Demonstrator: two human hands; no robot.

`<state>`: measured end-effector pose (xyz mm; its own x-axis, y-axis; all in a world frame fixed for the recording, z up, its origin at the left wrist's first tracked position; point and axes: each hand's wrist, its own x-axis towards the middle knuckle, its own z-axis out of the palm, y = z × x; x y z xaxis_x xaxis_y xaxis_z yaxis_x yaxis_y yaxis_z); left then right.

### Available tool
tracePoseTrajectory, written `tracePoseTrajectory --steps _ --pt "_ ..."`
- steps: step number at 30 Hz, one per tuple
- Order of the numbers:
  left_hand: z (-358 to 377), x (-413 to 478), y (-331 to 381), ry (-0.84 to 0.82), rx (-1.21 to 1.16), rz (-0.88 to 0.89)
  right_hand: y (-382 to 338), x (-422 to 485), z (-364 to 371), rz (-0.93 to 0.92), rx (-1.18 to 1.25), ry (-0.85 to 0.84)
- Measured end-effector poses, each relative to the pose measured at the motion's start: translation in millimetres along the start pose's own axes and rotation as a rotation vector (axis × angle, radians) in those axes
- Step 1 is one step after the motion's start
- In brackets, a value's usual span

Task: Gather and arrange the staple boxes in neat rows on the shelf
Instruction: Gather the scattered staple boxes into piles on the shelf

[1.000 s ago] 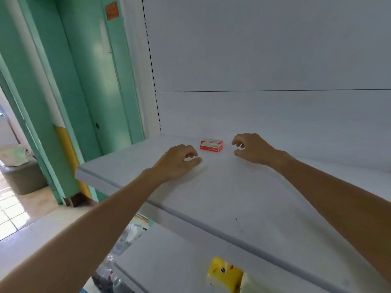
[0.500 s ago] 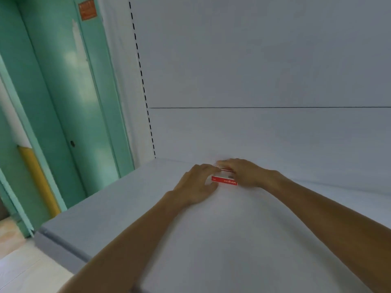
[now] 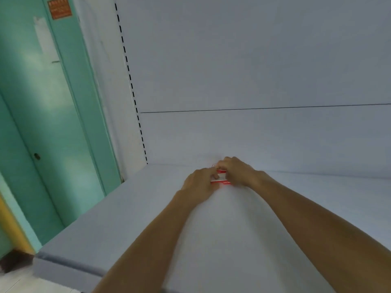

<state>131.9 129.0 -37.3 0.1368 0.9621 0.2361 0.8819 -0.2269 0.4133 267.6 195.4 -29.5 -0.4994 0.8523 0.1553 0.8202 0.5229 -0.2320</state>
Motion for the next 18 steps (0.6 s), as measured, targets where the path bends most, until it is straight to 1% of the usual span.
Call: tracePoseTrajectory --steps 3,7,10,14,16,18 --pt "-16.4 -5.5 -0.2 -0.068 0.058 0.002 -14.6 -12.0 -0.6 0.098 -0.103 0.047" --pt "-21.8 -30.8 -8.1 -0.059 0.044 0.024 -23.1 -42.0 -1.4 0.215 -0.112 0.122" --pt "-29.5 -50.8 -13.6 -0.057 0.039 0.041 -21.4 -64.2 -7.0 0.221 -0.135 0.162" --pt "-48.1 -74.6 -8.3 -0.132 0.123 0.018 -20.0 -94.4 -7.7 0.270 0.018 0.260" --pt "-49.4 -82.9 -1.7 -0.126 0.251 -0.027 -20.7 -108.1 -11.0 0.305 0.040 0.239" --pt "-43.7 -87.4 3.8 -0.098 0.354 -0.070 -21.5 -121.2 -16.8 0.334 0.033 0.171"
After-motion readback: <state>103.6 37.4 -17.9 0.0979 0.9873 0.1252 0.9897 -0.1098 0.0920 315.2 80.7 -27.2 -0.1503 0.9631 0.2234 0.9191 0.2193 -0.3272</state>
